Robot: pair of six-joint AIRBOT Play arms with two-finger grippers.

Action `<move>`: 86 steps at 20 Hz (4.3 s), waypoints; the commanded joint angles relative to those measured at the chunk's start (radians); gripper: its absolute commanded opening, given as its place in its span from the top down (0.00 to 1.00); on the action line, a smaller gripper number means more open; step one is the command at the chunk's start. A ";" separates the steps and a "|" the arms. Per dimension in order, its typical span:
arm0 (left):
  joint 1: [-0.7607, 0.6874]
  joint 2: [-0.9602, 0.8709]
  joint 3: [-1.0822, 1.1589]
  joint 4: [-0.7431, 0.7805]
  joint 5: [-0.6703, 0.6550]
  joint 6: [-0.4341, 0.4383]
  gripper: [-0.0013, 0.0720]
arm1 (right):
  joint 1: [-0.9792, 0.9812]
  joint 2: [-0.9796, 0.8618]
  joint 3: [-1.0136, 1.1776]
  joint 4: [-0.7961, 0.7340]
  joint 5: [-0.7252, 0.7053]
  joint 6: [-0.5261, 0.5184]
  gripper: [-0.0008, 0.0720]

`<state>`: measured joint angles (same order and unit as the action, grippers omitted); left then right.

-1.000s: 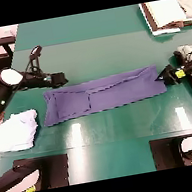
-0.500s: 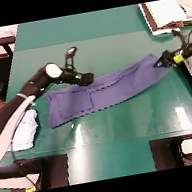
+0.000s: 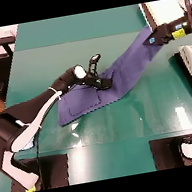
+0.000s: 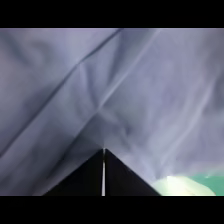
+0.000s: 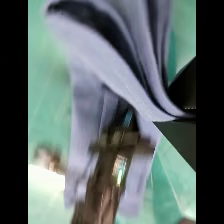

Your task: Fold the shirts.

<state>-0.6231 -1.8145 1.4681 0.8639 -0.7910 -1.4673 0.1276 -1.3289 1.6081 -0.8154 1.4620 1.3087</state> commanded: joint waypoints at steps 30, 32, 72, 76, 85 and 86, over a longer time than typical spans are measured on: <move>0.668 0.685 0.083 0.348 -0.374 0.003 0.95 | 0.404 -0.257 -0.127 -0.085 -0.184 -0.020 0.43; 0.668 0.685 0.083 0.348 -0.382 0.010 0.95 | 0.297 -0.235 -0.238 -0.084 -0.221 0.009 0.42; 0.351 0.684 0.080 0.238 -0.295 -0.001 0.95 | -0.703 -0.129 -0.001 -0.071 -0.402 0.081 0.97; 0.351 0.684 0.080 0.231 -0.295 -0.003 0.95 | -0.735 -0.135 0.014 -0.014 -0.486 0.034 0.97; 0.351 0.684 0.080 0.231 -0.313 -0.001 0.95 | -0.753 -0.134 0.328 -0.079 -0.338 0.030 0.97; 0.351 0.684 0.080 0.231 -0.319 0.001 0.95 | -0.753 -0.134 0.345 -0.116 -0.301 0.045 0.97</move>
<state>-0.2722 -1.1309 1.5490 1.0950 -1.0988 -1.4689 -0.6170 -1.4631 1.8809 -0.8658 1.0710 1.3327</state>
